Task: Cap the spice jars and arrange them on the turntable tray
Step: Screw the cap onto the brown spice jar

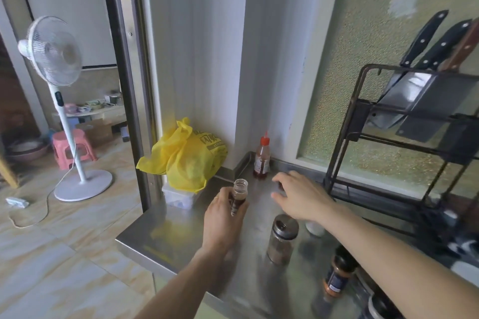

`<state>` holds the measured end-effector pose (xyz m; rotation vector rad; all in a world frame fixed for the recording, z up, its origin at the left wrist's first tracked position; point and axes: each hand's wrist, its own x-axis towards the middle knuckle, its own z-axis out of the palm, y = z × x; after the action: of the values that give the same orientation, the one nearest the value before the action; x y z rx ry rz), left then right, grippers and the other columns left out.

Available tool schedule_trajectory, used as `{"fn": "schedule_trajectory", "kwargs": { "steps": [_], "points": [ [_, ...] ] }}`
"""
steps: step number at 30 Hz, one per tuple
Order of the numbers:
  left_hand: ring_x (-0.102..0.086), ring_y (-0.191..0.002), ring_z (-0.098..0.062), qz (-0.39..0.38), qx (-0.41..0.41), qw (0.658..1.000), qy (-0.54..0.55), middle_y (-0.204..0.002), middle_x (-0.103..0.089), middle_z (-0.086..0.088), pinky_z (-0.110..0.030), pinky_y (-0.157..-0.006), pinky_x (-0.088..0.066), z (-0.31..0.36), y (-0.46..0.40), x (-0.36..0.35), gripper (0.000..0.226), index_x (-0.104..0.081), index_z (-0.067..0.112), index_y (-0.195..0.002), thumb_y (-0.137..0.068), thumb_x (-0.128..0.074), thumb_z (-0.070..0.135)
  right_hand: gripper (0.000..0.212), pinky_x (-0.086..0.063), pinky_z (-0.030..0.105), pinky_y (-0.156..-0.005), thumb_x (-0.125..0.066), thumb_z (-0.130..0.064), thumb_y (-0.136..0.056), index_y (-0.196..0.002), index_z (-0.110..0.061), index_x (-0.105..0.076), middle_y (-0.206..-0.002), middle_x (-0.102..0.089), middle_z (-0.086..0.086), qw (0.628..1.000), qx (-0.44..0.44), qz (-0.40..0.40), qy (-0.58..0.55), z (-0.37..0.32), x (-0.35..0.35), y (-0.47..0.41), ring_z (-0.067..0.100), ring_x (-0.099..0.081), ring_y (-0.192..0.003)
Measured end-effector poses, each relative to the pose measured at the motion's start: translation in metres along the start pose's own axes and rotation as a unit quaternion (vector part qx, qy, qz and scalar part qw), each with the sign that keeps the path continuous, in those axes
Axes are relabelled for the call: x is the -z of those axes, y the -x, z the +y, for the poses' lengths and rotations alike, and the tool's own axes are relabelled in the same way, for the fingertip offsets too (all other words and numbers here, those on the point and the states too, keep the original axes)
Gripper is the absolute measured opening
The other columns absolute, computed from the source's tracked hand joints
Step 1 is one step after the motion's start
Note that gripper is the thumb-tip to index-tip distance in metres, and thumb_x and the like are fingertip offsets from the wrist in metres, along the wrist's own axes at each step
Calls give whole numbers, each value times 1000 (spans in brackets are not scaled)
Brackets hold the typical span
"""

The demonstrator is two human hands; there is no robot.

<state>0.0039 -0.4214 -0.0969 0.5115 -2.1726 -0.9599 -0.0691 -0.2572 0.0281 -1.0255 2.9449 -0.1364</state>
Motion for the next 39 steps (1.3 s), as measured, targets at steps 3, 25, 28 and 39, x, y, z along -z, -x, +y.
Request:
{"fn": "schedule_trajectory", "kwargs": {
  "steps": [3,25,28,39],
  "points": [
    [-65,-95,-28,-24,-4,1000,-11,-100,-71,-2,-29,-71,-35,-1,-24,-23,31,-57,16,-107,-87,-74,34,43,-50,45,-102,-51,-38,-100,-138,-18,-54,-140,-58,10,999,-44,-30,2,30,-4,-51,33,-57,-127],
    [-59,-88,-22,-96,-85,992,-11,-90,-63,4,-28,-72,-40,-52,-50,-66,29,-49,23,-111,-94,-66,39,39,-50,39,-94,-66,-2,-89,-128,-5,-61,-131,-58,20,985,9,-74,154,60,-71,-176,39,-61,-122],
    [-60,-93,-21,-93,-72,993,-14,-98,-65,6,-24,-74,-38,-41,-45,-57,31,-53,24,-113,-92,-69,39,48,-49,41,-84,-60,-7,-92,-138,-13,-50,-127,-51,17,993,33,-39,107,48,-47,-139,41,-60,-114],
    [-69,-91,-12,-57,-139,971,186,-97,-70,9,-31,-82,-57,111,13,16,22,-64,31,-107,-89,-77,34,27,-61,36,-82,-88,-26,-70,-88,-24,-68,-90,-77,-4,914,-1,193,-358,39,87,45,11,-74,-82]
  ]
}}
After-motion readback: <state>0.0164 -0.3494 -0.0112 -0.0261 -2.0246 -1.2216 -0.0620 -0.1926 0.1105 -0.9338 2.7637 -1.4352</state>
